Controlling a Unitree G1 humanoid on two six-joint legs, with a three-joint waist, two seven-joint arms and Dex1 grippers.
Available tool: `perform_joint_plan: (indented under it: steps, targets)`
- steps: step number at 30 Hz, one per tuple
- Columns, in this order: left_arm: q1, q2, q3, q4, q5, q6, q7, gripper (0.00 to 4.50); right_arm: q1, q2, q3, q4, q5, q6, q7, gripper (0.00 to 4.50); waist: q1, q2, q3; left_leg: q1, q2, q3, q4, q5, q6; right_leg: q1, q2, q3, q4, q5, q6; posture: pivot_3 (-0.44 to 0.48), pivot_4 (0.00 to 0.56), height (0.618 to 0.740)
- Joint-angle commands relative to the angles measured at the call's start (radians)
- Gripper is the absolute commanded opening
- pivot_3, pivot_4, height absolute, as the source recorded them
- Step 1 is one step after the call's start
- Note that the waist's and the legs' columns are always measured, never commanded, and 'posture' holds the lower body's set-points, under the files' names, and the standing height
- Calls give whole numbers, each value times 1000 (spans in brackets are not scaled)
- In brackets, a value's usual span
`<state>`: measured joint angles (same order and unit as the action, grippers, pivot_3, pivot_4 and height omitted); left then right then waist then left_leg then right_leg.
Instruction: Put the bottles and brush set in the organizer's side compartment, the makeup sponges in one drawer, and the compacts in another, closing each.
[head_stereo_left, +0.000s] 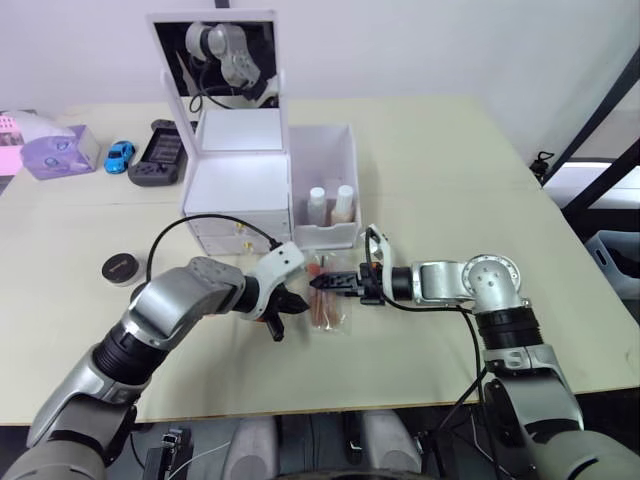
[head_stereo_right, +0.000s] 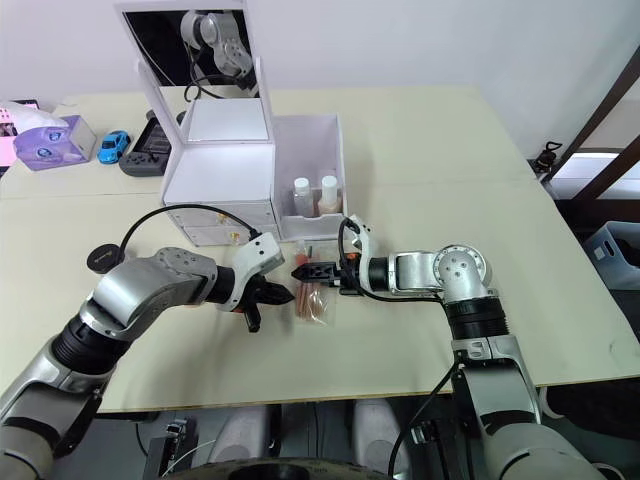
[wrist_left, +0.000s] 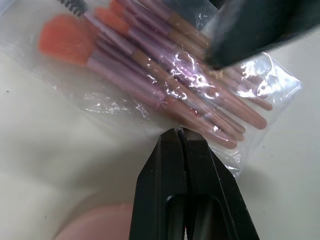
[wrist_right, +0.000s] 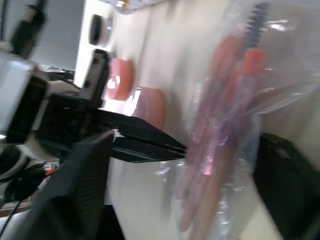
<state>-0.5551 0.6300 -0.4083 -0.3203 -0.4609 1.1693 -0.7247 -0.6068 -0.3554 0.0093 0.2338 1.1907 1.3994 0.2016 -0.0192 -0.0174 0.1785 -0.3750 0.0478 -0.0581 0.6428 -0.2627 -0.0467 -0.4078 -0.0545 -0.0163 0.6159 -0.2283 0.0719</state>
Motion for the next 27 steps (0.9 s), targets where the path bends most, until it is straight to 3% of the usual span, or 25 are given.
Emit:
perform_joint_plan:
  steps: [1,5,11,19,27]
  targets:
    - [6,-6,9,-19,3,4,6,0,30,22,18,30,-65,68,10,1991,0,0,0,0,0,0,0,0,0,0,0,0,-1,0,0,0,150,739]
    - [9,-11,9,-23,2,-1,6,0,41,23,-13,0,-101,89,33,32,2,-2,-2,0,0,1,-3,0,0,-1,0,1,-1,0,0,0,150,739]
    - [7,12,11,-45,-2,-36,-31,0,114,-24,-59,-209,-88,126,74,32,8,-2,-2,-2,0,0,-3,0,0,-2,0,1,-3,-1,1,0,150,739]
    - [70,18,245,-133,-130,-224,-156,0,233,-126,-201,-610,-9,48,117,32,7,-2,-1,-16,-1,1,-8,0,0,-18,1,4,-3,2,-1,0,150,739]
    - [148,39,459,-129,-245,-394,-267,0,305,-250,-318,-931,-40,-282,305,32,7,-2,-1,-14,0,1,-9,0,0,-17,6,9,-3,-2,1,0,150,739]
